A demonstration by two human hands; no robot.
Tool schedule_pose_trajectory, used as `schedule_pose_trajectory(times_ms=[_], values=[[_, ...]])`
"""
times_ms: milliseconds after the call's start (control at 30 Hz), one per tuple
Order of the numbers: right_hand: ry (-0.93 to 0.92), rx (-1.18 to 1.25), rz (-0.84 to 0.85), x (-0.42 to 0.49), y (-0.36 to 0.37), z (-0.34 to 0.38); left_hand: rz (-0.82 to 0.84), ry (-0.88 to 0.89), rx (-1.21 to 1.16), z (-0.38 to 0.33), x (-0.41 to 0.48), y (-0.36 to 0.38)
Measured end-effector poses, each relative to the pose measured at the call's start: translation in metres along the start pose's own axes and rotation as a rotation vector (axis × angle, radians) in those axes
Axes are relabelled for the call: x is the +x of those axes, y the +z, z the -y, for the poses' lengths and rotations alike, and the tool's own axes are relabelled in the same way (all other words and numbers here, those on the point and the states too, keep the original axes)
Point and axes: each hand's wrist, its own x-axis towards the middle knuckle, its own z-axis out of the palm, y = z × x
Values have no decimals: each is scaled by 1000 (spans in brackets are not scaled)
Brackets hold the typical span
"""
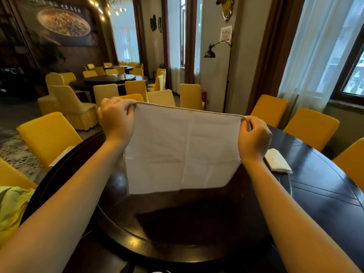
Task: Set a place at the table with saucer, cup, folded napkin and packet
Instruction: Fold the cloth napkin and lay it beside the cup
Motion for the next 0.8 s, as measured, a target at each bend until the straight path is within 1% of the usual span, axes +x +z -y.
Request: schedule_pose_trajectory(times_ms=[100,200,300,367,433,533,633,800], values=[[-95,-8,-16,-1,-9,4,-55,-4,10,2,-4,-11],[-139,-13,-36,-2,-11,7,-80,-18,30,5,-7,-18],[-148,-25,-38,-3,-3,3,-66,-23,33,14,-9,-16],[-143,-34,-12,-3,11,-3,-33,-43,27,24,-10,-7],[-128,-52,58,-4,31,-14,33,-66,40,38,-11,8],[-97,-111,199,-14,66,-36,201,-99,75,68,-13,40],[-74,-182,299,-28,102,-61,356,-140,110,105,-19,80],[-79,-338,446,-42,166,-98,488,-212,160,153,-38,151]])
